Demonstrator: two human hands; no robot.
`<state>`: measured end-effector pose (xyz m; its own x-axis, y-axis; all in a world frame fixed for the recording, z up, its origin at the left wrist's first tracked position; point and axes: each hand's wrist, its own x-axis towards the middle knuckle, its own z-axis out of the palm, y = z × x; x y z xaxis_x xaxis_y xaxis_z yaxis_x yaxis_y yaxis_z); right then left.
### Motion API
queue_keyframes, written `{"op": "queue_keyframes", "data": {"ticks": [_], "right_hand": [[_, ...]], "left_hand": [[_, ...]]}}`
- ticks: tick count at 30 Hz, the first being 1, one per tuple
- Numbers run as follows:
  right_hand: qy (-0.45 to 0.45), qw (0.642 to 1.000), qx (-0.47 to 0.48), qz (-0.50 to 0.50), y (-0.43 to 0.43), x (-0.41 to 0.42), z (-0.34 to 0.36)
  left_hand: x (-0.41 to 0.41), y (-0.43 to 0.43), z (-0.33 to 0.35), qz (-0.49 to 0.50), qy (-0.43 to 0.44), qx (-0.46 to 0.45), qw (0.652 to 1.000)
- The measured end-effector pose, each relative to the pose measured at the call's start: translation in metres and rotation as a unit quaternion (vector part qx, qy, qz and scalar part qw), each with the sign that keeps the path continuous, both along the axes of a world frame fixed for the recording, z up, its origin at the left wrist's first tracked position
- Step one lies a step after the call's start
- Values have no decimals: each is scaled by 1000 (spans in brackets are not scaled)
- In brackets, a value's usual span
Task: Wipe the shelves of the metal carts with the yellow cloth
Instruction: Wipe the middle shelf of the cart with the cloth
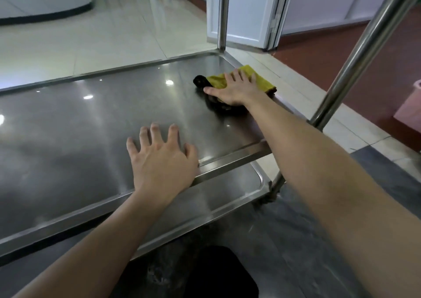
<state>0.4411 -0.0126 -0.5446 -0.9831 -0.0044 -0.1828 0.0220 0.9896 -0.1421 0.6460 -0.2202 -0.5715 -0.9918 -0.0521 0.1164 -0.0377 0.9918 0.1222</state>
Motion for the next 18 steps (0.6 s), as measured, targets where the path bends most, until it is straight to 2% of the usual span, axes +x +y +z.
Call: {"op": "queue_keyframes", "data": {"ticks": [3,7,9,14,16,18], "right_hand": [[6,999,-29,-15,22,71,-2],[-3,1000,-7,2,54,169,-7],[-8,1000,-5,9,56,154,-6],[33,997,-15,64,24,33,-6],[31,997,-4,69,9,10,-3],[11,998,-46,43,1,6,10]], "left_hand": [[1,-1,2,4,-2,3,1000],[2,1,0,3,7,7,1000],[3,1,-3,6,12,11,1000],[0,3,-6,8,18,13,1000],[-1,4,-5,9,19,15,1000],[-2,4,-5,5,11,10,1000]]}}
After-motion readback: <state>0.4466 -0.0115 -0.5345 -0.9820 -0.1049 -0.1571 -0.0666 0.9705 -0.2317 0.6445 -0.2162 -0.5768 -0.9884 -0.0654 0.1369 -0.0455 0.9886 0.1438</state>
